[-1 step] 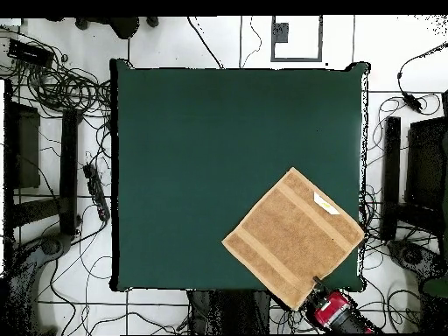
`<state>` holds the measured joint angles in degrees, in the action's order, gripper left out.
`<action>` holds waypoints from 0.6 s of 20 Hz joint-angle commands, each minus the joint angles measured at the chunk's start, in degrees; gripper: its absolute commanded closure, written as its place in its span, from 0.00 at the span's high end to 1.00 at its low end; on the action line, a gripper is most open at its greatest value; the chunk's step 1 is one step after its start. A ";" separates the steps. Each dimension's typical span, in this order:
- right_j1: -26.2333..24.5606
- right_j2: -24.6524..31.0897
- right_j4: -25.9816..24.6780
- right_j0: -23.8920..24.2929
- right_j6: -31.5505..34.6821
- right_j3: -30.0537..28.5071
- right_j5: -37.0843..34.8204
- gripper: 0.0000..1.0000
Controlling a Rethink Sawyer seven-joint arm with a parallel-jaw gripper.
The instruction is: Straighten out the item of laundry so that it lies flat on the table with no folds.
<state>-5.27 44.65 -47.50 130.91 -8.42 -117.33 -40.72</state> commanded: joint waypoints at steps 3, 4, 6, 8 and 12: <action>15.16 8.12 -0.65 -7.18 4.31 -6.01 -0.23 1.00; 18.83 10.19 0.51 -7.95 7.42 -8.27 0.98 1.00; 25.04 13.86 2.64 -9.54 11.95 -11.51 2.97 1.00; 30.22 16.95 5.18 -10.56 14.54 -13.44 3.70 1.00; 37.41 20.05 10.02 -12.68 17.84 -15.60 5.72 1.00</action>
<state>22.23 56.46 -41.22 123.75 -8.18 -129.04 -38.46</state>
